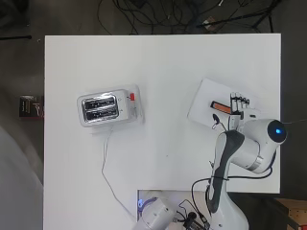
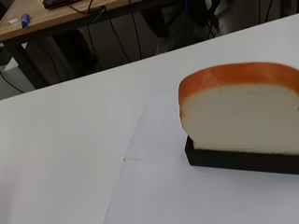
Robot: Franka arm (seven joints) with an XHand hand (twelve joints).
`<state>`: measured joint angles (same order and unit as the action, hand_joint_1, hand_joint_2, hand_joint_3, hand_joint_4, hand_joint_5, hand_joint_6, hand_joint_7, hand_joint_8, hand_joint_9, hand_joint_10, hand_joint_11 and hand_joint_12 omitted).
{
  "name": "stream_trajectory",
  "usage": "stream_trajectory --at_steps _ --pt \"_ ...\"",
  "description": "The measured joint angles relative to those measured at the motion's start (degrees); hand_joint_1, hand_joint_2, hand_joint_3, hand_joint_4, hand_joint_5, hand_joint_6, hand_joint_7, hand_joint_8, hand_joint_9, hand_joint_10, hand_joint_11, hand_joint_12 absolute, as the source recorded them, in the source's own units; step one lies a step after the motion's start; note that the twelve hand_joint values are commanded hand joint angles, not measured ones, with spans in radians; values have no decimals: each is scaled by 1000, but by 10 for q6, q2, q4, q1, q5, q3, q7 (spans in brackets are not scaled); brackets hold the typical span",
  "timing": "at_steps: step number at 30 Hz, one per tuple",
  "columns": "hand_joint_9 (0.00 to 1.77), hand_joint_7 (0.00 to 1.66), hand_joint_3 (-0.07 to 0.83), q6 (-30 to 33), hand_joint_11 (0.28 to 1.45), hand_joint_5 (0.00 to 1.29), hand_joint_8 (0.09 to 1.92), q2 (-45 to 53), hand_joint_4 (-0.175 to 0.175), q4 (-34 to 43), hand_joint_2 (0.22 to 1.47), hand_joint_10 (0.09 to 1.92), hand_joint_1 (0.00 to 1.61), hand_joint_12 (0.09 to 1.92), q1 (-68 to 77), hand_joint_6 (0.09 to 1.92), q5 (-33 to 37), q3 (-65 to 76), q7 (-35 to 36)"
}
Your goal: Teleoperate dual arm-hand system to toast a bread
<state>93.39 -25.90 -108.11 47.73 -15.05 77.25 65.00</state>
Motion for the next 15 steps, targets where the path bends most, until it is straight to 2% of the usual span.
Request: stream_trajectory --at_steps 5,13,14,15 --pt "254 163 -7 -33 389 243 87 -66 21 35 961 87 563 87 217 87 -68 195 -35" --pt "257 173 -4 -41 393 297 87 -82 30 27 957 87 553 87 238 87 -123 242 -61" --pt "399 332 2 -41 436 408 87 -84 46 23 1000 87 569 87 239 87 -133 244 -63" --pt "679 614 3 -41 574 576 309 -85 -31 20 1040 311 862 87 241 446 -143 247 -64"
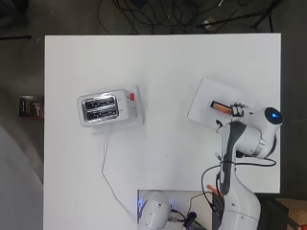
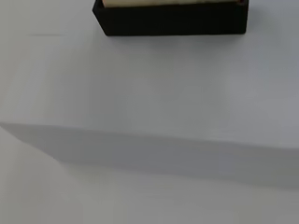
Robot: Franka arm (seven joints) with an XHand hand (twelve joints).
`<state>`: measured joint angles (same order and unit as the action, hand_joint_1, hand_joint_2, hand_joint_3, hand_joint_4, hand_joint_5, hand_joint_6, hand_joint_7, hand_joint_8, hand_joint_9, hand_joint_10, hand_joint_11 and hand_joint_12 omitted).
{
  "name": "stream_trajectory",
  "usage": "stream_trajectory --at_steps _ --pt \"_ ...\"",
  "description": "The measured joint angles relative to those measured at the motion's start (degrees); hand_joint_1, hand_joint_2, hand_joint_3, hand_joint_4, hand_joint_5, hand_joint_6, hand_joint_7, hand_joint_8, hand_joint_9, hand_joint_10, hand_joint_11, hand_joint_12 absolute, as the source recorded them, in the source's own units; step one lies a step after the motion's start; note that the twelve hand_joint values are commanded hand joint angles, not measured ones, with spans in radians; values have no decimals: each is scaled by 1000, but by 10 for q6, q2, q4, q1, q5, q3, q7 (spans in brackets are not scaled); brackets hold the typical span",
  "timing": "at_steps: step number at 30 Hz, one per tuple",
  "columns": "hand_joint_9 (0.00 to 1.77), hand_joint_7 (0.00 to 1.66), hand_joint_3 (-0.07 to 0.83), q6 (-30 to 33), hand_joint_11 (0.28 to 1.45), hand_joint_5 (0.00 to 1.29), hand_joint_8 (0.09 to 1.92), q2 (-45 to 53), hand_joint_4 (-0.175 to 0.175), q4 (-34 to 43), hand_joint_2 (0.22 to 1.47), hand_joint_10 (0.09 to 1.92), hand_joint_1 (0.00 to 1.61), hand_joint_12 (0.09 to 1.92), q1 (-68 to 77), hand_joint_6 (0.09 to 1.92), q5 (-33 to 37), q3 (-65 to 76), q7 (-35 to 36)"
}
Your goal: Teleoperate dual arm-hand system to toast a bread
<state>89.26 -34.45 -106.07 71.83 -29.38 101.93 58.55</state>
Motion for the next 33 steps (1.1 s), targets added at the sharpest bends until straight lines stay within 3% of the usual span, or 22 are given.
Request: stream_trajectory --at_steps 1,2,3,5,12,17,19,23,26,29,33 --pt "947 885 6 0 662 713 484 -2 13 -1 1091 538 960 377 1 768 -9 3 -1" --pt "1119 1011 2 2 674 770 686 -5 -48 -4 1115 650 1082 709 0 923 -14 4 0" --pt "1215 1065 -1 8 654 781 820 -10 -104 -8 1130 671 1162 916 -5 1016 -17 2 1" --pt "1292 1084 0 19 621 758 951 -18 -158 -14 1148 625 1226 1049 -25 1119 -21 -9 2" --pt "1340 1054 0 26 621 701 1033 -25 -175 -8 1174 403 1235 902 -49 1215 -15 -32 -4" --pt "1337 1033 1 16 632 701 1047 -27 -171 6 1179 383 1229 894 -79 1258 8 -163 -8" --pt "1297 986 2 9 626 667 1111 -29 -149 5 1201 369 1211 861 -97 1320 28 -250 -8" --pt "1271 968 2 14 651 629 1124 -31 -157 -40 1216 233 1204 616 -123 1385 73 -412 -9" --pt "1340 978 1 10 722 648 1138 -21 -170 -83 1208 133 1214 428 -121 1323 97 -494 -6" --pt "1329 982 3 -7 713 681 1167 -3 -175 -89 1197 266 1221 503 -68 1247 142 -510 -13" --pt "1213 976 0 -32 690 671 1155 -4 -160 -37 1202 479 1214 530 99 1291 181 -406 -51"
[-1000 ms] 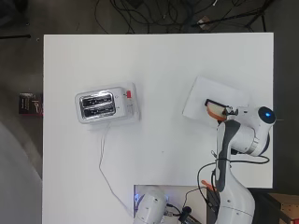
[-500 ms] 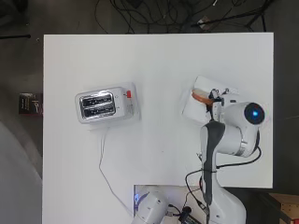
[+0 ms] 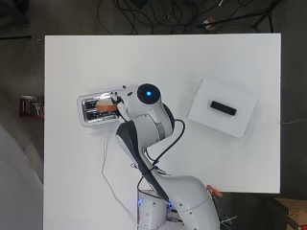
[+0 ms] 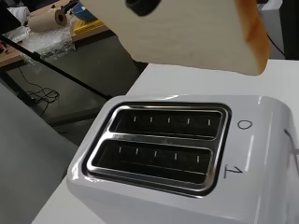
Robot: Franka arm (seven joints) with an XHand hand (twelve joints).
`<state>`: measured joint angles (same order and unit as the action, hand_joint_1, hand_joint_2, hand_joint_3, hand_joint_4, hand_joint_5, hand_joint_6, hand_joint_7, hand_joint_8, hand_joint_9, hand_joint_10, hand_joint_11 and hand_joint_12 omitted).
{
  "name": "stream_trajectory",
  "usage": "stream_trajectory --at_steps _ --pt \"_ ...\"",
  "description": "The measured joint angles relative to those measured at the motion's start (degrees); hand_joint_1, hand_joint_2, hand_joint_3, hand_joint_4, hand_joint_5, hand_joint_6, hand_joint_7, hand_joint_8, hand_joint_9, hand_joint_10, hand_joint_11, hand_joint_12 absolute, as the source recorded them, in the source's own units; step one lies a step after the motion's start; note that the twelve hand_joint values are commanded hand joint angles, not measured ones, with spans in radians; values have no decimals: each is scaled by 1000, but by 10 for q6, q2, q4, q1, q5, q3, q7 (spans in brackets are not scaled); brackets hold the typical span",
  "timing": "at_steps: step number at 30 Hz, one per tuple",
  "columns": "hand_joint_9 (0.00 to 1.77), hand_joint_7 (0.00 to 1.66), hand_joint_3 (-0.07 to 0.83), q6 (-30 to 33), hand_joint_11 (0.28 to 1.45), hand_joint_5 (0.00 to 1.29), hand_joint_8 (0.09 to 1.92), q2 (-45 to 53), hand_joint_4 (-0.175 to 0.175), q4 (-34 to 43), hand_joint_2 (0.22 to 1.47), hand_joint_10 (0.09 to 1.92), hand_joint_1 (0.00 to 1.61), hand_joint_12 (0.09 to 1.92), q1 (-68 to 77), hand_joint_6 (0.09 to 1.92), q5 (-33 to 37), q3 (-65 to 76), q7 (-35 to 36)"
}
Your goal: Teleoperate dual arm-hand system to toast a bread
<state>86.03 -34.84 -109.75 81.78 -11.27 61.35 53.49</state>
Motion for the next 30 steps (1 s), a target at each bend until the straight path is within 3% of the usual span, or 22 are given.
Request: stream_trajectory --at_steps 3,6,9,16,30 --pt "1218 987 -1 -5 729 676 1092 -14 -127 38 1199 352 1205 311 156 1327 14 96 -28" --pt "1266 997 -2 -6 763 670 1048 -28 -126 77 1199 186 1204 146 289 1360 12 174 -47" --pt "1280 1007 -1 -3 766 661 1029 -33 -144 99 1198 128 1209 96 366 1370 -9 234 -53" --pt "1341 1047 -1 20 813 685 983 -41 -174 80 1180 87 1227 87 318 1318 -36 236 -53" --pt "1395 1076 -1 12 842 715 961 -52 -175 61 1164 87 1237 87 281 1244 -33 224 -43"
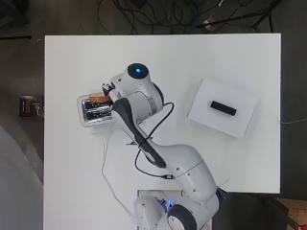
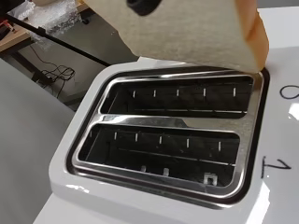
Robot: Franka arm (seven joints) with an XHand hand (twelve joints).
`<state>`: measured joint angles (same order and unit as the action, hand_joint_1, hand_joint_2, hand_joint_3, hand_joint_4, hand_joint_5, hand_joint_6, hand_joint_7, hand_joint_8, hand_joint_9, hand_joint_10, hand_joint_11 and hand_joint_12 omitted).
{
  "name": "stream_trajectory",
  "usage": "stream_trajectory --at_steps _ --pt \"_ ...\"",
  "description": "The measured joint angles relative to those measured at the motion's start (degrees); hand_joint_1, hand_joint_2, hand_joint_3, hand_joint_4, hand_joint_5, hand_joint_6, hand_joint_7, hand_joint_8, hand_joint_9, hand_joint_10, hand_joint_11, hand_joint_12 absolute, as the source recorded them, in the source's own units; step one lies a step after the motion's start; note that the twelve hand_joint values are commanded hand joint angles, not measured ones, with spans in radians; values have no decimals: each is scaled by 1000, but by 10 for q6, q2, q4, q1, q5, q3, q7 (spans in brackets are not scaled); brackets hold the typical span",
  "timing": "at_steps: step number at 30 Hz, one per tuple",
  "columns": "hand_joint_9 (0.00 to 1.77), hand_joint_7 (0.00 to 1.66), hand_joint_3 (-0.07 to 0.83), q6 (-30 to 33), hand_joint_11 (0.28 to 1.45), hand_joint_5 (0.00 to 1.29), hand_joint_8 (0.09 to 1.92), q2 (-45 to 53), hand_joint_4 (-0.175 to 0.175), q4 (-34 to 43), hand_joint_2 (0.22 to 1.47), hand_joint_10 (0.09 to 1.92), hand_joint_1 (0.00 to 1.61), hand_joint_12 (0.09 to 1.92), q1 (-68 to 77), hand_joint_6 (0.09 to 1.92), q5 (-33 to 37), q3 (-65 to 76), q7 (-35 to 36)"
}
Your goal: Teleoperate dual arm-hand system to toast a bread
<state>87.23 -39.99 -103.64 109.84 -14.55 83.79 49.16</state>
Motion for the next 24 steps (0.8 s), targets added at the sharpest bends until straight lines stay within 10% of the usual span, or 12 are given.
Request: stream_trajectory --at_steps 12,13,15,17,24 --pt "1374 1070 1 -19 832 695 931 -8 -175 1 1169 87 1233 87 56 1315 -22 28 20" --pt "1318 984 -1 -22 805 653 1040 -8 -123 0 1177 87 1257 87 49 1008 -22 24 19" --pt "678 405 -25 -24 553 224 468 -8 -89 -7 953 87 471 87 29 315 -22 14 16" --pt "293 147 -7 -31 405 54 139 -4 -103 -18 858 87 118 87 12 87 -27 9 0" --pt "248 169 5 121 351 82 87 -19 -121 -145 941 87 13 87 -158 87 -56 -98 -43"
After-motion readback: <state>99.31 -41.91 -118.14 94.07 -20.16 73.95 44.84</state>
